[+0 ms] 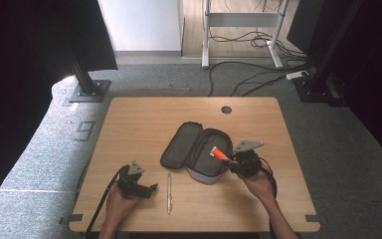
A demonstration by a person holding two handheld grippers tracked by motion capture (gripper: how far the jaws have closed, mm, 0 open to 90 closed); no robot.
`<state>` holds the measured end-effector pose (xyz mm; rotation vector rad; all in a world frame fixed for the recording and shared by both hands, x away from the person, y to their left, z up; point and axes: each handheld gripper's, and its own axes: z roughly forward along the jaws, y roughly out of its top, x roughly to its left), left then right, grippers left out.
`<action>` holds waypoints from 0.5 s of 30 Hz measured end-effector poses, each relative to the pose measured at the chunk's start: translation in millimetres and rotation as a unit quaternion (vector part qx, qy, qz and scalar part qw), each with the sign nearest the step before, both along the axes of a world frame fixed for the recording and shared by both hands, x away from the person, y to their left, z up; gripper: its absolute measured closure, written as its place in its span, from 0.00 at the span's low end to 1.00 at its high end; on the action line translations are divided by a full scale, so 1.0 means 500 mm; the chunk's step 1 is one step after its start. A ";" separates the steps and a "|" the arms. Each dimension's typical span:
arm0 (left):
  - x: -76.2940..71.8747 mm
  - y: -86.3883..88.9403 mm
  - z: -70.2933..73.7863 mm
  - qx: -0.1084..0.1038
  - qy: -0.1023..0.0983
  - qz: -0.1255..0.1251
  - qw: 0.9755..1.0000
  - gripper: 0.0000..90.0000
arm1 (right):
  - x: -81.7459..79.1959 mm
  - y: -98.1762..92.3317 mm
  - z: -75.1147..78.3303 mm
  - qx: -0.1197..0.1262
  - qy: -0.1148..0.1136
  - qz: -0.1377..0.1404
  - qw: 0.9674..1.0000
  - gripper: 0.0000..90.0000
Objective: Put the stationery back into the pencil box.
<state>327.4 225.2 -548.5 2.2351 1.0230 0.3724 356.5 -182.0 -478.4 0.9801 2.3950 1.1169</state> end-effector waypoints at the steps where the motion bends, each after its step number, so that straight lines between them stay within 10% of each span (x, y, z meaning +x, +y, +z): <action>1: 0.000 0.000 0.000 0.000 0.000 0.000 1.000 0.00 | 0.003 0.001 0.001 0.000 0.000 -0.001 1.000 0.73; 15: 0.000 0.000 0.000 0.000 0.000 0.000 1.000 0.00 | 0.046 0.028 0.008 -0.006 -0.013 -0.012 1.000 0.73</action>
